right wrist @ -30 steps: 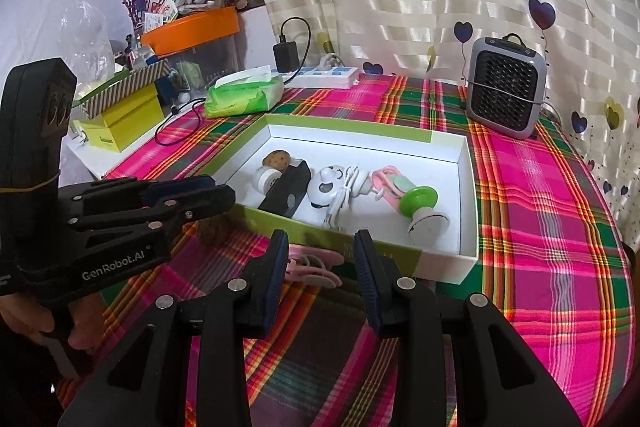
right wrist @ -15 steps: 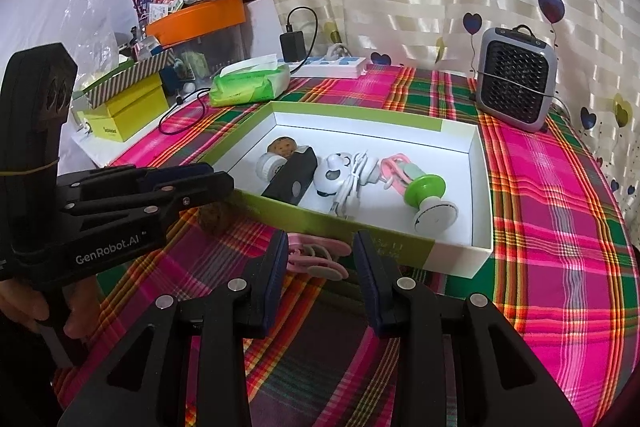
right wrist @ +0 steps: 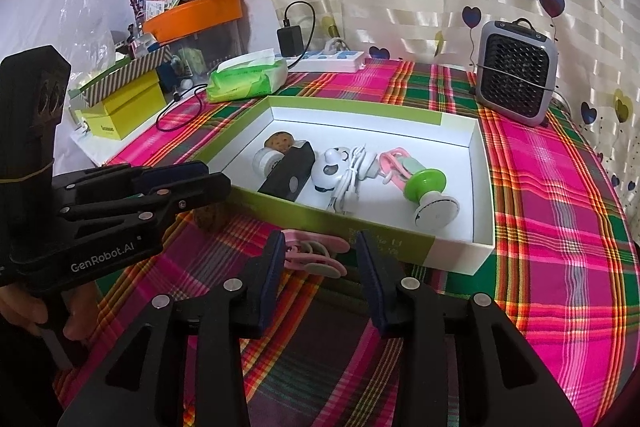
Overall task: Organize objects
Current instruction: 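Withdraw both tools from the box toward the walnut and pink clip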
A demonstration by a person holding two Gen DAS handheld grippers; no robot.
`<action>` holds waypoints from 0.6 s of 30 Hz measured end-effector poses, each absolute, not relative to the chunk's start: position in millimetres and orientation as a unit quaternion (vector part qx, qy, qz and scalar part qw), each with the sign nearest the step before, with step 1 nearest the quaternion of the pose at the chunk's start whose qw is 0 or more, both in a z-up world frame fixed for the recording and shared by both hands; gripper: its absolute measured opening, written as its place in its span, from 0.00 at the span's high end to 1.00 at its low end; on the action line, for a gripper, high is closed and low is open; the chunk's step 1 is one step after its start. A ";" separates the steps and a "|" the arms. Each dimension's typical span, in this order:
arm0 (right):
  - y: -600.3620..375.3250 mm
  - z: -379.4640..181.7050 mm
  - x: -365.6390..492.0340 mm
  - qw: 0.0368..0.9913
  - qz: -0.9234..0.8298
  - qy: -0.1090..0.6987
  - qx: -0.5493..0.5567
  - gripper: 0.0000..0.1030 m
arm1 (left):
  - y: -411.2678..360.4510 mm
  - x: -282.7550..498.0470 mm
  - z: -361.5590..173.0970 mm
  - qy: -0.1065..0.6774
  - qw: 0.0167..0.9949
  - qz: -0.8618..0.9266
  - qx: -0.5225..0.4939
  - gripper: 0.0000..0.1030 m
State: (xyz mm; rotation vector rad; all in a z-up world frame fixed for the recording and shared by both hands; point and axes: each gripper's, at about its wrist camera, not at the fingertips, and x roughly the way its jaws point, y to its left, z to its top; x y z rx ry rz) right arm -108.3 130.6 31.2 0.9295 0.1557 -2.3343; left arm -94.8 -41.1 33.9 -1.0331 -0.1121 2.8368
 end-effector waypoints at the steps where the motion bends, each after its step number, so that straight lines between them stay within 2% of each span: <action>1: 130.7 31.0 -108.5 0.307 -0.882 0.059 0.352 0.62 | -41.4 -94.7 33.9 -0.037 0.058 0.937 -0.341 0.73; 9: 127.7 29.8 -109.4 0.307 -0.880 0.063 0.357 0.61 | -45.5 -90.5 36.8 -0.031 0.046 0.941 -0.335 0.72; 18: 126.0 25.4 -113.6 0.311 -0.872 0.062 0.373 0.61 | -45.0 -89.6 30.3 -0.016 0.044 0.936 -0.348 0.67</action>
